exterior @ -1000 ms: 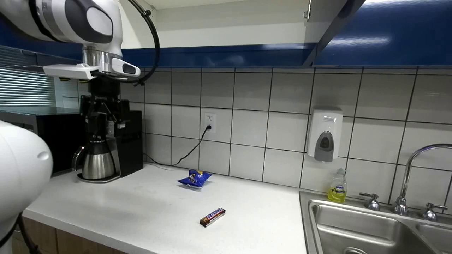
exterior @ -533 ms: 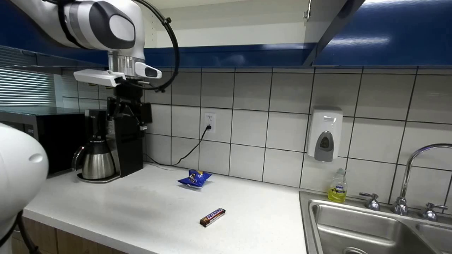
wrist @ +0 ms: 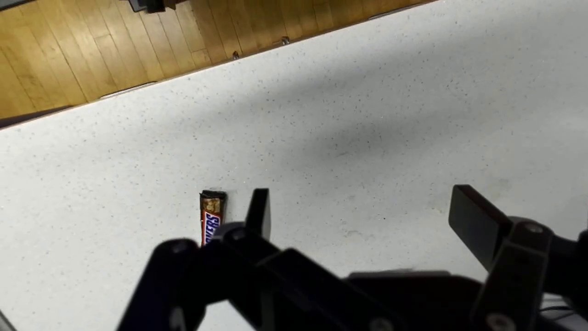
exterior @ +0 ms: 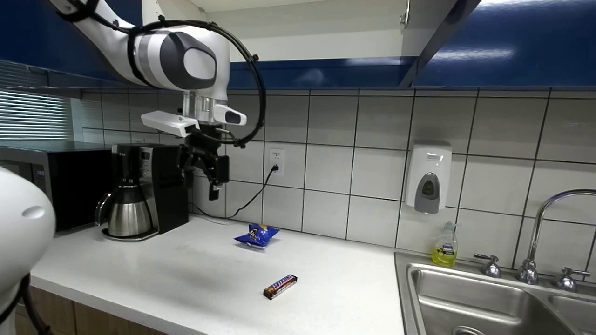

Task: Pick up the brown object from the counter and put it in the cabinet

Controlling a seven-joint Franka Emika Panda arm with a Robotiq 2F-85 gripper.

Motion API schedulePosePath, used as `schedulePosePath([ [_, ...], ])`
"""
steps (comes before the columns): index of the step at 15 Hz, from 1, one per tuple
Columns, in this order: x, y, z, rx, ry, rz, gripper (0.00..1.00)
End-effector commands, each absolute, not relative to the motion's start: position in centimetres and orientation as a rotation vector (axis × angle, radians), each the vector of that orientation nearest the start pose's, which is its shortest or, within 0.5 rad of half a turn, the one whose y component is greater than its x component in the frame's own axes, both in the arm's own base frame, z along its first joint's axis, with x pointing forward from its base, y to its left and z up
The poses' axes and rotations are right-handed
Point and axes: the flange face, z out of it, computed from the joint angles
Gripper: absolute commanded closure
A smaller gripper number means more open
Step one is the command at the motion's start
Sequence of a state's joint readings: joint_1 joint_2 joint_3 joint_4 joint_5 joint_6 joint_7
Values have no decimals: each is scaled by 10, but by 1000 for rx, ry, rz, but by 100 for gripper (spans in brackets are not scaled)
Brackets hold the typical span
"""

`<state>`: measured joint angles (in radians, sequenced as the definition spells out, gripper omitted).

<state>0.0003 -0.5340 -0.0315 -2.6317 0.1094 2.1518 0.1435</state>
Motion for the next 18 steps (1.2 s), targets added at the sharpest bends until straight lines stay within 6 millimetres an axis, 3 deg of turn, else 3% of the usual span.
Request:
schedulePosePath([
  [1, 400, -32, 409, -2997, 414, -40, 0],
  [10, 445, -77, 363, -2999, 546, -4, 0],
  [18, 494, -92, 318, -3017, 587, -29, 0],
])
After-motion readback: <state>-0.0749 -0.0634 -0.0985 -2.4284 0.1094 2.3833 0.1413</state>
